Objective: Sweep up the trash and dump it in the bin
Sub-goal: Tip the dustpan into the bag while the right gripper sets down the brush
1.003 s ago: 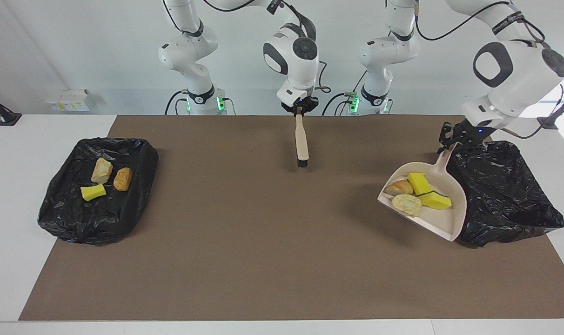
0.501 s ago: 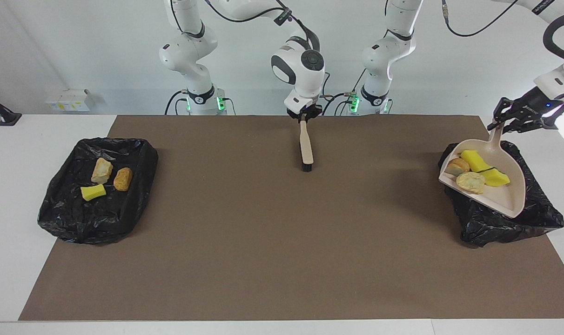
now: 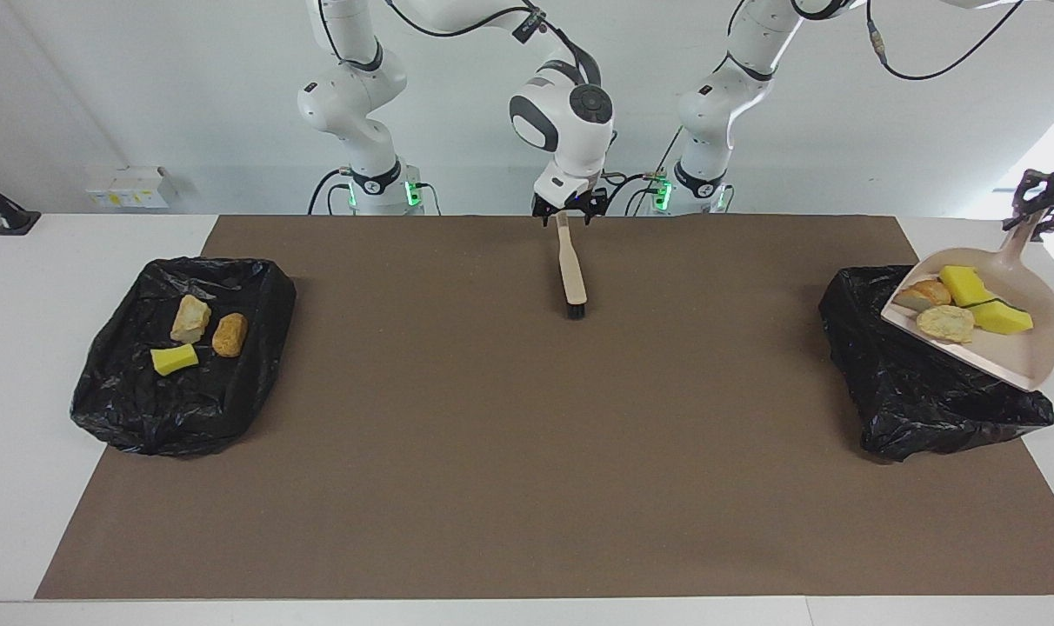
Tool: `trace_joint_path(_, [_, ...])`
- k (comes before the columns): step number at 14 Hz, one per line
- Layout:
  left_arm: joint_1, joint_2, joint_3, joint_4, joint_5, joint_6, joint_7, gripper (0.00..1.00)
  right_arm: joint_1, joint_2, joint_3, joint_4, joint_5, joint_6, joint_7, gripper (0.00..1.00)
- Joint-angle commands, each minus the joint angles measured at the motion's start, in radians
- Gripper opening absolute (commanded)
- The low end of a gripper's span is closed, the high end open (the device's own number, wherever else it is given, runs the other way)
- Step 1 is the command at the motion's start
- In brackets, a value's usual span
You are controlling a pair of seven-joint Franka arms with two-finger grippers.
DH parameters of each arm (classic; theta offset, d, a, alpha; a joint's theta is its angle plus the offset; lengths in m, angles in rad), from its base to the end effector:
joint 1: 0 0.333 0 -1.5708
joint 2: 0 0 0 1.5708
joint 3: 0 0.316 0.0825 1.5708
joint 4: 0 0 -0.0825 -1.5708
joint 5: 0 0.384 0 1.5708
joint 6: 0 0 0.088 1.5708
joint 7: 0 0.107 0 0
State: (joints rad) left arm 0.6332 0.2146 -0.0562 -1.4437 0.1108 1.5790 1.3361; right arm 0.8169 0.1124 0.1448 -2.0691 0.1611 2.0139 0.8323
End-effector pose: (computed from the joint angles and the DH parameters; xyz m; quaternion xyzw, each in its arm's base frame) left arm 0.5087 0.3493 0.5599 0.9261 -0.3718 -0.0630 0.0038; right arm 0.3070 0.4548 0.3664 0.9932 0.0241 -0.1126 0.0165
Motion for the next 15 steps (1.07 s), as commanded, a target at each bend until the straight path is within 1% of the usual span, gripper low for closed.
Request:
trace_joint_path(1, [0.013,0.043,-0.008,0.054,0.069,0.079,0.122,0.00,-0.048,-0.022,-0.001,0.079,-0.023,-0.107,-0.027,1.00])
trace_joint_path(4, [-0.026,0.042,-0.019,0.043,0.165,0.082,0.133,0.00,-0.122,-0.060,-0.001,0.142,-0.023,-0.234,-0.143,1.00])
trace_joint_path(7, [-0.041,0.040,-0.017,0.032,0.173,0.087,0.140,0.00,-0.206,-0.076,-0.005,0.226,-0.025,-0.363,-0.275,1.00])
trace_joint_path(8, [-0.041,0.040,-0.017,0.028,0.205,0.101,0.140,0.00,-0.240,-0.076,-0.005,0.262,-0.026,-0.406,-0.326,1.00])
trace_joint_path(9, [-0.043,0.036,-0.019,0.014,0.263,0.122,0.140,0.00,-0.266,-0.076,-0.005,0.282,-0.043,-0.434,-0.369,1.00])
trace_joint_path(10, [-0.056,0.019,-0.019,-0.025,0.315,0.171,0.141,0.00,-0.290,-0.077,-0.005,0.303,-0.061,-0.449,-0.413,1.00])
trace_joint_path(12, [-0.058,-0.006,-0.019,-0.079,0.345,0.243,0.178,0.00,-0.350,-0.083,-0.008,0.319,-0.071,-0.466,-0.513,1.00])
trace_joint_path(14, [-0.064,-0.006,-0.019,-0.081,0.349,0.242,0.196,0.00,-0.433,-0.108,-0.008,0.328,-0.072,-0.466,-0.644,1.00])
trace_joint_path(15, [-0.081,-0.006,-0.019,-0.081,0.374,0.237,0.199,0.00,-0.470,-0.114,-0.010,0.340,-0.075,-0.474,-0.704,1.00])
